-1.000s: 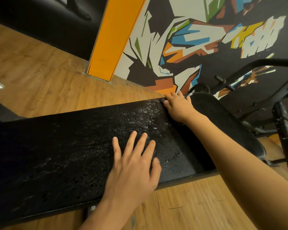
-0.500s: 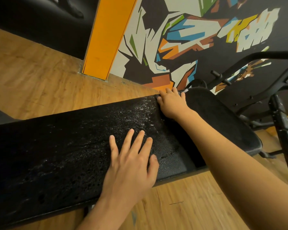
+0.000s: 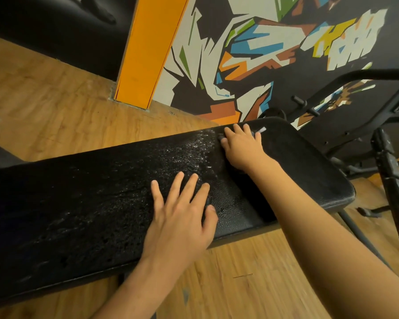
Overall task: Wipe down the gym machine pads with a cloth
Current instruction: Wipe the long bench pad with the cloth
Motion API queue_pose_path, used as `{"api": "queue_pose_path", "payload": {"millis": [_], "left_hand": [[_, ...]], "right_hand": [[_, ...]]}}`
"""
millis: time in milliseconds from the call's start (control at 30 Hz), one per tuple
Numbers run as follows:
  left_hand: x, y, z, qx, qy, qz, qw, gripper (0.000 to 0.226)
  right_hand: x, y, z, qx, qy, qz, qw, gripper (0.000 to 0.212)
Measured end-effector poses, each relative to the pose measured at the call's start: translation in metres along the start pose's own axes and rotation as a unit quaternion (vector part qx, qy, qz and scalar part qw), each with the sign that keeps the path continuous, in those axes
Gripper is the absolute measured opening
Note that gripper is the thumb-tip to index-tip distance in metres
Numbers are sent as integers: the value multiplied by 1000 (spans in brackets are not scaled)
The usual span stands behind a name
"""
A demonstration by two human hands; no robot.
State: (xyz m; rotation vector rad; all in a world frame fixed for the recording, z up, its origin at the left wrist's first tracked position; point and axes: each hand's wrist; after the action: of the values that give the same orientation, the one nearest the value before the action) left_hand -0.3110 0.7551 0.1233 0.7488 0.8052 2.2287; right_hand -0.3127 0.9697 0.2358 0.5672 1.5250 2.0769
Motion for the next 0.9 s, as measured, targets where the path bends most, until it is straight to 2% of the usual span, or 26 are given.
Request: {"api": "queue_pose_path", "payload": {"millis": [133,400,567,633,900], "left_hand": [[-1,-1,1,-2,3,4,1000,59],[-1,3,2,-4,5,-3,1000,63],[-2,3,2,-2,11,-1,1000,62],[-2,3,2,-2,13,1,1000,62],[-3,0,1,-3,10,4,1000,57]], "right_hand": [[29,4,-3,1,-16,-33,999,46],[-83,-7,-10,-11,20,49,999,49],[-19,1,-4,1,8,-14,1000,48],[-10,1,-2,-7,9,-17,1000,48],[-140,-1,-17,-13,12,16,1000,52]]}}
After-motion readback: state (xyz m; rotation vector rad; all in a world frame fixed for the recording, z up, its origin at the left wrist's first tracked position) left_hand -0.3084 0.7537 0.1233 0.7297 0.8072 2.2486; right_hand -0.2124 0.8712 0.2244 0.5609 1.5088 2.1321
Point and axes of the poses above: each hand's wrist, its own x-axis towards the middle knuckle, its own y-axis out of the back of the hand, z = x × y, and after that the axes turned 7 degrees about y, right-handed
